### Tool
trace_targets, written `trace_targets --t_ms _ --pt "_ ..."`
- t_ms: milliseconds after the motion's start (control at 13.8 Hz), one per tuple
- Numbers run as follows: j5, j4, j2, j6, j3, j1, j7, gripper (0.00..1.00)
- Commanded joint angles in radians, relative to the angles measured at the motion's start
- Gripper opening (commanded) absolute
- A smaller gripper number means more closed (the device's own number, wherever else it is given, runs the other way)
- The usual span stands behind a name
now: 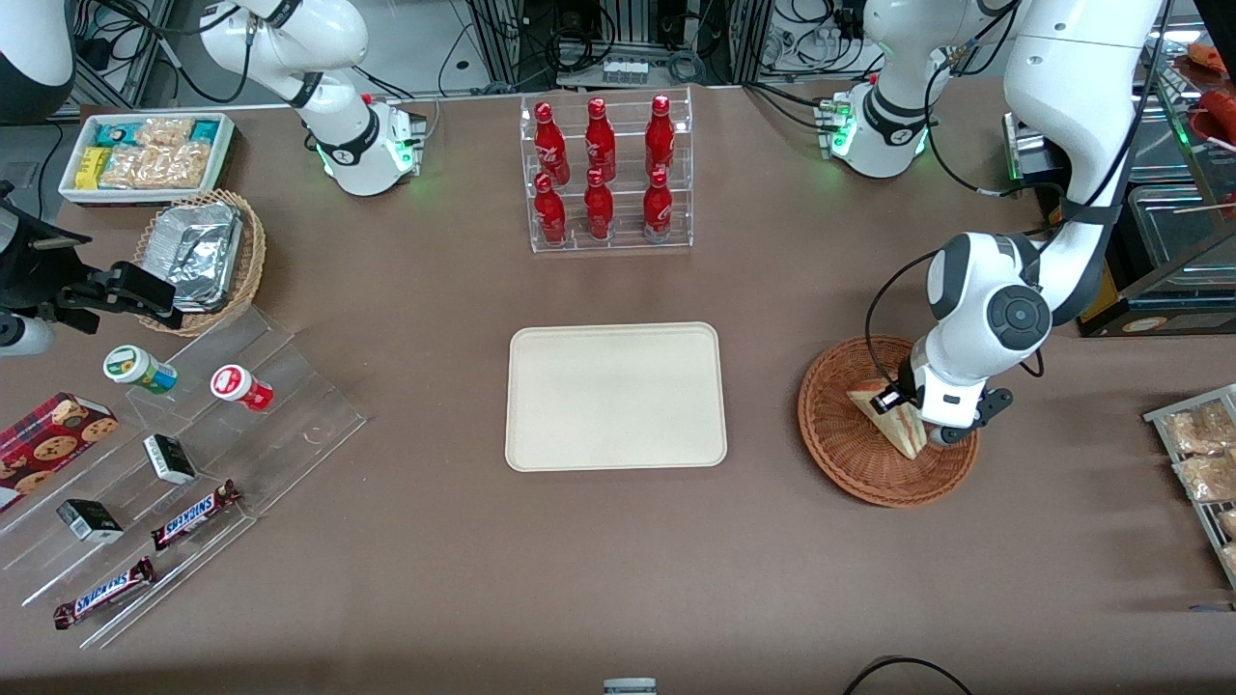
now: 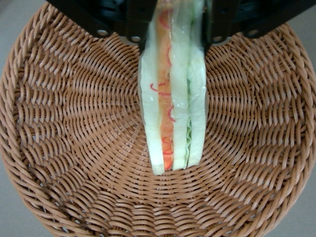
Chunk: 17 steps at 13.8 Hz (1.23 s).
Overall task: Place sandwich from basket to tray
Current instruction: 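Close the left gripper on the sandwich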
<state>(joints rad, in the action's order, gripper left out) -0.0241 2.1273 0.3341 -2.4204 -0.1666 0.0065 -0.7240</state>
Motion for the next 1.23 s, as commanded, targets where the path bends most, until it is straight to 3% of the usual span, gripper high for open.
trace_targets --t_ms 0,289,867,1156 --pt "-0.013 -0.01 0.0 0.001 -0.004 0.0 -0.017 0.0" --pt "-0.017 -0.041 -0.026 0.078 -0.004 0.006 0.018 0.0" --pt "-0.059 -0.289 -0.041 0.469 -0.004 -0.023 0.043 0.0" --pt "-0.07 -0.41 -0.064 0.679 -0.034 -0.029 0.247 0.0"
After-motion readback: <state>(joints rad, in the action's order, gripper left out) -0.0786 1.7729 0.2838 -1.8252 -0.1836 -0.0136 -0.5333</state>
